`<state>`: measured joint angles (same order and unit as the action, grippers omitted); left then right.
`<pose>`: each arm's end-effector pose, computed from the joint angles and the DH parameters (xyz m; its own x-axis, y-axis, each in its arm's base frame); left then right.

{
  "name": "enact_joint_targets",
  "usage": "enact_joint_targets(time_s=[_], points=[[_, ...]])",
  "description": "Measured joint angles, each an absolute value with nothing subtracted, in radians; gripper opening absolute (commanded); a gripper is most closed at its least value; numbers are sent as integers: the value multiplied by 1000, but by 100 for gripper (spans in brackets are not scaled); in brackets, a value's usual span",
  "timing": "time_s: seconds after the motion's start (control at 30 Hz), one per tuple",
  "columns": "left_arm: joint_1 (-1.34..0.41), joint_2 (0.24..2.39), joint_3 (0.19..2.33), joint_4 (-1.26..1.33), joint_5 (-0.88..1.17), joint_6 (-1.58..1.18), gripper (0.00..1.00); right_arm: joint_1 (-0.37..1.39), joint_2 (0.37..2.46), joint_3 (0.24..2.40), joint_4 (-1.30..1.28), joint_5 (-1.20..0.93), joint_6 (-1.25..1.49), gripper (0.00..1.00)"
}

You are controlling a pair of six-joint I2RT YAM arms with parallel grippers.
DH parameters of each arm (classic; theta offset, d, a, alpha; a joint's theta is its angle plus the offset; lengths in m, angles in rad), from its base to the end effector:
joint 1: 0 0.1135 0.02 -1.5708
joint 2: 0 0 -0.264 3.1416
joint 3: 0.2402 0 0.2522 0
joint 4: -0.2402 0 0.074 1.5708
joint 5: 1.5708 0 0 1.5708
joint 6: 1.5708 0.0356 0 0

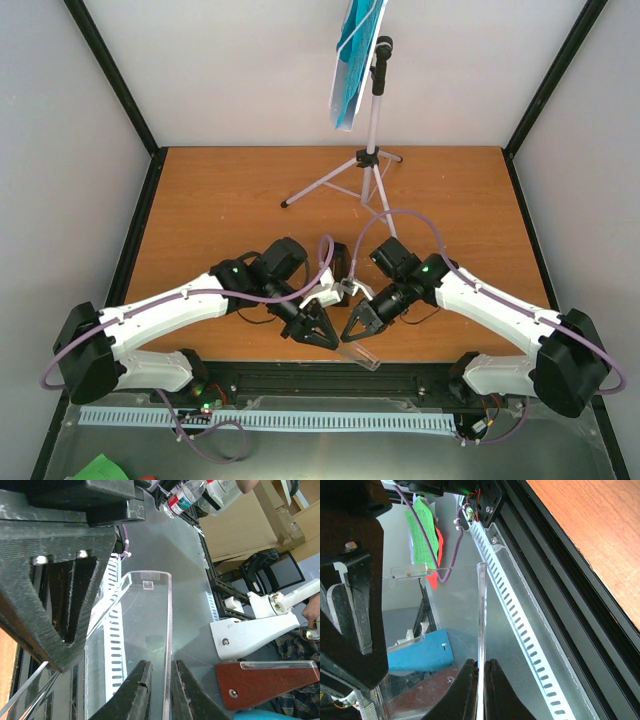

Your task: Pack up the instrument practice props

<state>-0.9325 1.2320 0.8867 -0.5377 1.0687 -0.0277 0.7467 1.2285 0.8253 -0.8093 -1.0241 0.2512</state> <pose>0.1185 -0.2121 0.2656 -0.4801 0.6247 -0.6158 0.7050 -0.1429 -0.6946 0.1354 0.1668 0.2346 -0.8082 -0.5718 -0.1408 -0.3841 0.3306 0.8621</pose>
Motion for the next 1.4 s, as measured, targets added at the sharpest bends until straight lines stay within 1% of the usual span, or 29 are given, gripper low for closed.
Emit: enact_joint_targets(time_s=[0.17,0.37,0.43,0.63,0.67,0.7,0.8,0.87,0.9,0.97,1.1,1.3,1.4], points=[[-946,1242,888,-540,1075,-23,6,748,1250,839,-841,-1023,228,3],[-950,1243,888,-541,1085,-17,4,749,1260,851,-849,-1022,205,3],[-950,1243,888,-541,1089,-17,1,749,1260,853,-851,-1022,202,3],[-951,1245,888,-541,1099,-16,0,749,1260,858,-862,-1022,198,3],[-951,1246,888,-540,1102,-16,0,749,1260,859,-865,-1021,198,6],[-951,1249,888,-540,1105,-16,0,749,1260,860,-868,-1019,197,14],[-953,1251,888,-540,1106,-17,0,749,1262,871,-882,-1005,189,45],[-958,1251,888,-534,1106,-28,0,748,1259,881,-882,-994,184,67],[-960,1250,886,-522,1106,-41,0,747,1255,884,-878,-983,182,76],[-961,1242,866,-460,1107,-85,0,741,1232,883,-869,-964,187,86],[-962,1185,765,-278,1090,-225,0,682,1129,866,-821,-918,220,100],[-963,1077,594,89,942,-509,0,565,883,796,-642,-790,344,100],[-963,1053,545,293,822,-650,0,537,748,749,-516,-654,445,100]])
